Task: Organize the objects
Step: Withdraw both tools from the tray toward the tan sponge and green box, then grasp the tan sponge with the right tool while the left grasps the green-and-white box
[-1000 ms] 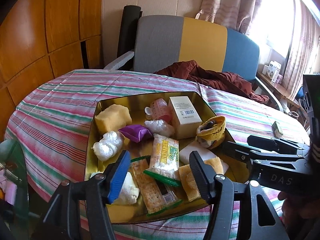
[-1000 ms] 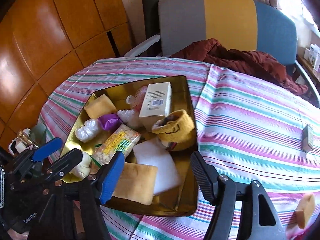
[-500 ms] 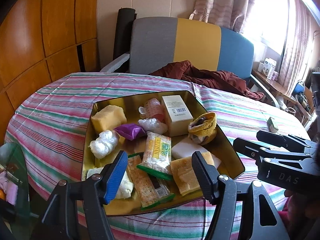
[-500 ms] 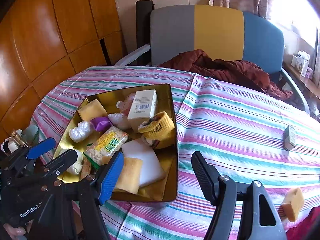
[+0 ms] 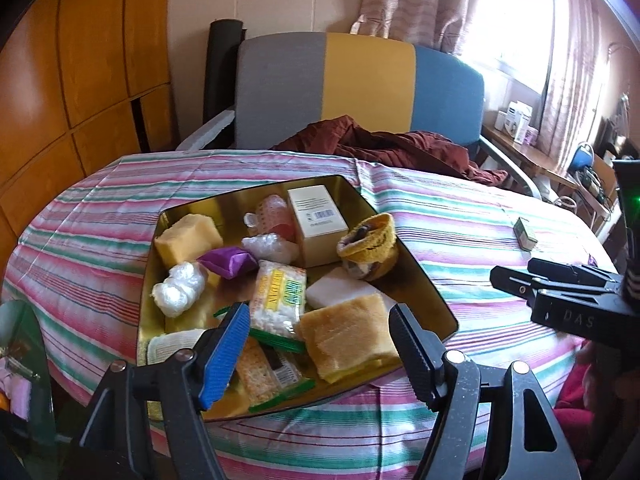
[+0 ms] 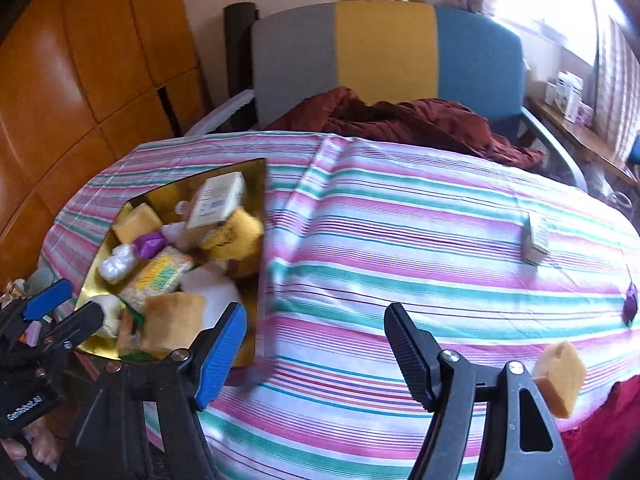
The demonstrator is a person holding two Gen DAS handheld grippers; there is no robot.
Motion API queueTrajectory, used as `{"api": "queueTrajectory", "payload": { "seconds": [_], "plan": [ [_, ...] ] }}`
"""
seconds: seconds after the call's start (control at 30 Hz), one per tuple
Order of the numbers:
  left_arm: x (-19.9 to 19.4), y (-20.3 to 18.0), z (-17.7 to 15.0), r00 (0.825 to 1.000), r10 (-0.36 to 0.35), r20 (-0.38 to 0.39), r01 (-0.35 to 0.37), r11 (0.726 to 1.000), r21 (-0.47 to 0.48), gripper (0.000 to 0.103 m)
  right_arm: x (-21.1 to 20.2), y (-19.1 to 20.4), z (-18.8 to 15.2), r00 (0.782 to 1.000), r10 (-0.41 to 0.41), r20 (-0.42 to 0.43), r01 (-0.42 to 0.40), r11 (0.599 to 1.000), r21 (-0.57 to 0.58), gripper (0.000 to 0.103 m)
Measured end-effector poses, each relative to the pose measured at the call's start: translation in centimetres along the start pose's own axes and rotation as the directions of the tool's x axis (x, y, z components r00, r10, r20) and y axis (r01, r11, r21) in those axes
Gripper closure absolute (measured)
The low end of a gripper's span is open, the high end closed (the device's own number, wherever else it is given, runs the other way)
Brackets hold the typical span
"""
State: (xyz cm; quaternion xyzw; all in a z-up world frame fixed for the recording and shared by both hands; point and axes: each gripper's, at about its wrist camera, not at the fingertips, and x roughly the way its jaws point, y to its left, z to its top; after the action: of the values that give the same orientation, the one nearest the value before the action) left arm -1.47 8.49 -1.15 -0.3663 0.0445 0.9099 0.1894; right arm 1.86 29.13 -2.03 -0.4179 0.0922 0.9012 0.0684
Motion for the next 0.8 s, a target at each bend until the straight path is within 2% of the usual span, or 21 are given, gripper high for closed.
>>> {"api": "queueTrajectory", "payload": {
  "seconds": [0.47, 0.7, 0.8],
  "plan": [
    [0.7, -2.9, 0.2, 0.999, -0.038, -0.025, 0.040, 0.996, 0.074, 0.030, -0.8, -9.8, -1.9, 0.990, -0.122, -0.075, 0.131, 0.982, 0.134, 0.030],
    [1.2, -4.7, 0.3, 0.996, -0.080, -0.036, 0.084, 0.991, 0.107, 0.030, -1.7, -14.4, -2.1, 0.980, -0.146, -0.134, 0.167, 0.973, 0.161, 0.030],
    [1.4, -5.5, 0.2, 0.994, -0.103, -0.048, 0.108, 0.987, 0.122, 0.030, -2.3, -16.7, -2.0, 0.968, -0.182, -0.171, 0.208, 0.967, 0.149, 0.030]
  ]
}}
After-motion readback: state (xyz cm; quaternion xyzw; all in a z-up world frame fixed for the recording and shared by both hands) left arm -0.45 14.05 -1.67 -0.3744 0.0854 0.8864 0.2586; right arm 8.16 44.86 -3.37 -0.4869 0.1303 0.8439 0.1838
